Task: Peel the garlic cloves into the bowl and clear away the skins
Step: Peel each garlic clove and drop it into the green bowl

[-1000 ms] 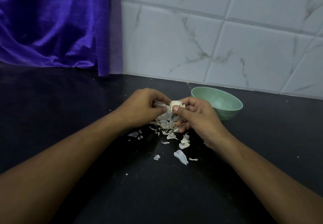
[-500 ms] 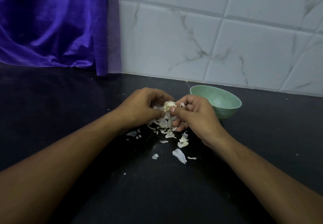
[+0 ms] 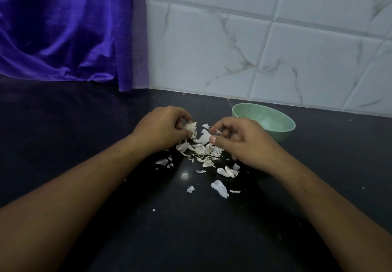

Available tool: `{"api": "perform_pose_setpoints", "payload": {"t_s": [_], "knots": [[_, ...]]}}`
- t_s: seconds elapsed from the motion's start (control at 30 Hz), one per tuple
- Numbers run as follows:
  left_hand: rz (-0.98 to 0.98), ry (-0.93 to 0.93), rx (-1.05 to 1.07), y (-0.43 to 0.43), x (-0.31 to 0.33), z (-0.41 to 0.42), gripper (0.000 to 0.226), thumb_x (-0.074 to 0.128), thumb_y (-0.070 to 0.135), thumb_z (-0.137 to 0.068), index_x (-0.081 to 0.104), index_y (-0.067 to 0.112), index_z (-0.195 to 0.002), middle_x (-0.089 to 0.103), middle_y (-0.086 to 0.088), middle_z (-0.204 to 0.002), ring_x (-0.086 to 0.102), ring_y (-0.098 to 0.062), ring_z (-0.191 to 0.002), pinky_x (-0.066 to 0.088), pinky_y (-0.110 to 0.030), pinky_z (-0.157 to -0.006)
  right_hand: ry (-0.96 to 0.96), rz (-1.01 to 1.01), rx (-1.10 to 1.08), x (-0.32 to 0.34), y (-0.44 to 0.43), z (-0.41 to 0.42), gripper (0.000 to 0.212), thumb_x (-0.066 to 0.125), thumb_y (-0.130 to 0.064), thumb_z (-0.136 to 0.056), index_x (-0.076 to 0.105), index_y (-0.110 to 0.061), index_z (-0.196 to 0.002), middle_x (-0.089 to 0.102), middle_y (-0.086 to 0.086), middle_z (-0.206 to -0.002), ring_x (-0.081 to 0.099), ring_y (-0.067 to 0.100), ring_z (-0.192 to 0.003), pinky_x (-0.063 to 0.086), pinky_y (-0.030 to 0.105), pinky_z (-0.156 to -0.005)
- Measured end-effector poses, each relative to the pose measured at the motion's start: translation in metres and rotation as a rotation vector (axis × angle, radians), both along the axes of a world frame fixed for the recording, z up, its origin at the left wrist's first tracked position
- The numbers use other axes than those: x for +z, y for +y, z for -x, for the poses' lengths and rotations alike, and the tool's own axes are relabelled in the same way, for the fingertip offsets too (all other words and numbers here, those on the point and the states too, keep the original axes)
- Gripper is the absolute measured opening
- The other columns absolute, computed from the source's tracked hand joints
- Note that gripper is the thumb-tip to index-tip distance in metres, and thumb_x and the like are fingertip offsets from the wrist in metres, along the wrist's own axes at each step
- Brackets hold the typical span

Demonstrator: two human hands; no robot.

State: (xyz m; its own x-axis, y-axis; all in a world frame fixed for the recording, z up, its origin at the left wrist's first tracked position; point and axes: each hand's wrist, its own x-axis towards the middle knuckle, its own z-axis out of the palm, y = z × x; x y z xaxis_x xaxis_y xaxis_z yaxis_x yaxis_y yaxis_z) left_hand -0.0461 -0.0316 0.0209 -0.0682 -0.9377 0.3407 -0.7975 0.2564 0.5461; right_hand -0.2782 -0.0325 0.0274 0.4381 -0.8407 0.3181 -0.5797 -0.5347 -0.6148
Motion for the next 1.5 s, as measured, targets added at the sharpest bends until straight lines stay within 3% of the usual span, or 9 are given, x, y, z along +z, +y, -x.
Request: {"api": "perform_pose_setpoints", "payload": {"t_s": [0.2, 0.37, 0.5, 0.63, 0.83, 0.93, 1.07, 1.3, 1.5], "knots": [[0.046, 0.004, 0.04, -0.001, 0.008, -0.003, 0.014, 0.069, 0.038, -0.096, 0.081, 0.032, -0.102, 0.077, 0.014, -0.092, 0.07, -0.008, -0.09, 0.057, -0.038, -0.088, 0.168, 0.008, 0.032, 0.012, 0.002, 0.014, 0.013, 0.065, -0.029, -0.101, 0.076, -0.027, -0.094, 0.063, -0.012, -0.06, 0.063, 0.005, -0.058, 0.042, 0.017, -0.058], [0.043, 0.04, 0.021, 0.002, 0.013, -0.007, 0.016, 0.076, 0.043, -0.091, 0.083, 0.029, -0.09, 0.075, 0.01, -0.076, 0.067, -0.004, -0.074, 0.053, -0.03, -0.071, 0.208, -0.167, 0.011, 0.016, 0.004, 0.019, 0.032, 0.049, -0.05, -0.104, 0.073, -0.029, -0.106, 0.069, 0.0, -0.071, 0.054, 0.005, -0.048, 0.043, 0.022, -0.054], [0.012, 0.025, -0.055, 0.005, 0.015, -0.004, 0.005, 0.079, 0.03, -0.09, 0.083, 0.03, -0.091, 0.074, 0.015, -0.071, 0.063, 0.008, -0.065, 0.045, -0.018, -0.064, 0.268, -0.308, 0.094, 0.024, 0.009, 0.022, 0.051, 0.071, -0.07, -0.076, 0.066, -0.035, -0.113, 0.069, -0.004, -0.075, 0.055, 0.011, -0.054, 0.043, 0.027, -0.055], [-0.029, -0.054, -0.103, 0.005, 0.013, -0.001, 0.018, 0.073, 0.026, -0.093, 0.079, 0.035, -0.108, 0.077, 0.015, -0.09, 0.067, 0.008, -0.08, 0.054, -0.022, -0.082, 0.324, -0.459, 0.173, 0.023, 0.007, 0.029, 0.065, 0.093, -0.055, -0.063, 0.063, -0.041, -0.119, 0.063, -0.007, -0.082, 0.054, 0.006, -0.062, 0.042, 0.032, -0.063], [-0.116, -0.227, -0.284, 0.012, 0.009, 0.009, 0.041, 0.082, 0.057, -0.08, 0.074, 0.037, -0.115, 0.072, 0.015, -0.09, 0.062, 0.005, -0.076, 0.049, -0.02, -0.072, 0.268, -0.388, 0.225, 0.016, 0.01, 0.017, 0.018, 0.082, -0.025, -0.088, 0.07, -0.026, -0.101, 0.064, -0.01, -0.074, 0.058, 0.011, -0.057, 0.044, 0.024, -0.045], [-0.126, -0.235, -0.332, 0.013, 0.007, 0.013, 0.031, 0.086, 0.046, -0.081, 0.077, 0.031, -0.107, 0.071, 0.011, -0.085, 0.06, 0.001, -0.071, 0.042, -0.015, -0.062, 0.243, -0.289, 0.188, 0.01, 0.008, 0.013, 0.009, 0.077, -0.019, -0.093, 0.071, -0.021, -0.1, 0.064, -0.014, -0.062, 0.062, 0.01, -0.057, 0.049, 0.026, -0.046], [-0.108, -0.209, -0.346, 0.012, 0.008, 0.011, 0.012, 0.082, 0.031, -0.088, 0.079, 0.03, -0.099, 0.069, 0.013, -0.078, 0.058, 0.003, -0.067, 0.04, -0.012, -0.059, 0.152, -0.239, 0.181, 0.005, 0.004, 0.011, 0.01, 0.075, -0.013, -0.094, 0.072, -0.02, -0.1, 0.07, -0.003, -0.074, 0.065, 0.01, -0.063, 0.053, 0.028, -0.05], [-0.064, -0.199, -0.331, 0.012, 0.009, 0.011, 0.025, 0.068, 0.014, -0.095, 0.076, 0.033, -0.109, 0.064, 0.019, -0.072, 0.055, 0.011, -0.063, 0.035, -0.01, -0.059, 0.164, -0.239, 0.164, 0.001, 0.0, 0.011, 0.017, 0.077, -0.01, -0.091, 0.073, -0.021, -0.104, 0.066, -0.005, -0.073, 0.06, 0.011, -0.062, 0.053, 0.024, -0.052], [0.03, -0.198, -0.264, 0.012, 0.01, 0.009, 0.019, 0.072, 0.027, -0.093, 0.077, 0.036, -0.109, 0.07, 0.017, -0.095, 0.064, 0.0, -0.08, 0.052, -0.03, -0.078, -0.098, -0.217, 0.134, -0.005, -0.006, 0.006, 0.019, 0.072, 0.004, -0.091, 0.071, -0.012, -0.103, 0.068, 0.002, -0.074, 0.071, 0.019, -0.068, 0.06, 0.032, -0.056]]}}
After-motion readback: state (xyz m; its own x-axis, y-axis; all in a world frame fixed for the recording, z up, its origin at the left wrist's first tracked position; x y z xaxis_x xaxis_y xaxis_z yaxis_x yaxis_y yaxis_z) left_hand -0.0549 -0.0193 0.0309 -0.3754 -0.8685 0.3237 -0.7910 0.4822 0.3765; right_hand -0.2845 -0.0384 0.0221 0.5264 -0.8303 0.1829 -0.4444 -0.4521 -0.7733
